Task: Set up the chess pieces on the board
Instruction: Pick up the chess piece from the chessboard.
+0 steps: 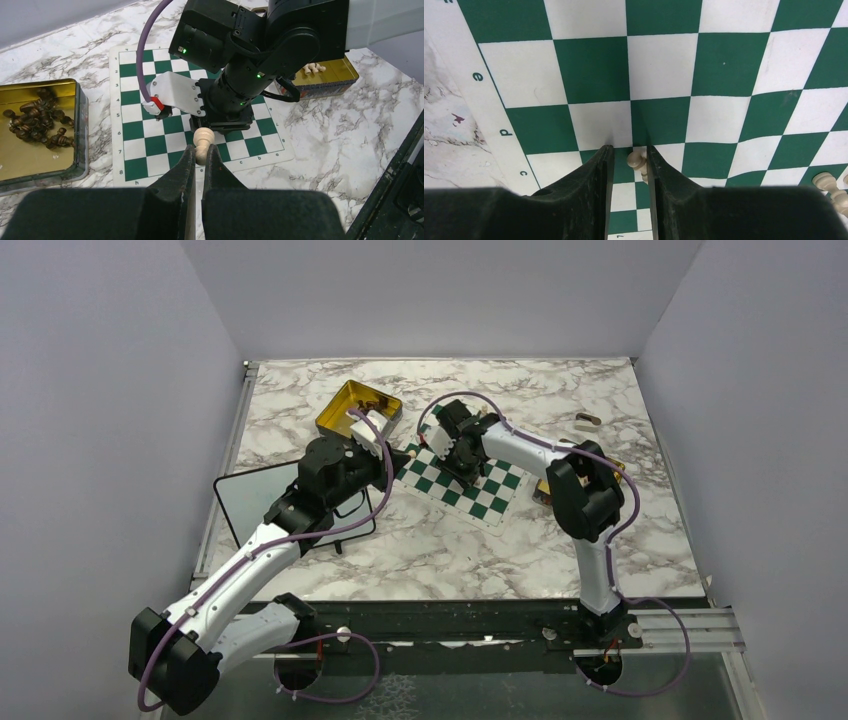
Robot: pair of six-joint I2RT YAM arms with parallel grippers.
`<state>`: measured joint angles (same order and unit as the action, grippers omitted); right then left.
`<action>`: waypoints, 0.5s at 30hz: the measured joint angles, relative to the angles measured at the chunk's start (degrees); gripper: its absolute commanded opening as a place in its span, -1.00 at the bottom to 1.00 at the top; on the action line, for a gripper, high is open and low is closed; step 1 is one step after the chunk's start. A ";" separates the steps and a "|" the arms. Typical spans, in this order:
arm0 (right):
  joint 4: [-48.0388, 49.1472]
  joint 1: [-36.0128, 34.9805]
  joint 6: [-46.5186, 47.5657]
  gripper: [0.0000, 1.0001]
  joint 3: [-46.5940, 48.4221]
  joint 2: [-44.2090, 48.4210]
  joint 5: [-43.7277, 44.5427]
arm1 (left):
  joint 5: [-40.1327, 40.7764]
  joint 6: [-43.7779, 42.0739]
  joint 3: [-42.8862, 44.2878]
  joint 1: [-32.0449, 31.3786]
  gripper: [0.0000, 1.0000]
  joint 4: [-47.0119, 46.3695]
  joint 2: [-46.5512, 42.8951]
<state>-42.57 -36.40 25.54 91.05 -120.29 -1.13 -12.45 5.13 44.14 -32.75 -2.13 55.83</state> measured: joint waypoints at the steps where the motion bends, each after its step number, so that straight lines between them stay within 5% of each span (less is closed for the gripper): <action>1: 0.07 -0.02 0.02 -0.31 -0.15 0.04 0.24 | 0.00 0.00 0.00 0.00 -1.00 0.00 0.00; 15: 0.61 -0.79 0.26 -0.31 -0.70 0.39 3.02 | 0.00 0.00 0.00 0.00 -1.00 0.00 0.00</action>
<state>-41.95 -37.19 25.80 90.35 -119.90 1.89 -12.45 5.13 44.14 -32.75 -2.13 55.83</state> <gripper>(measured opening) 0.347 0.027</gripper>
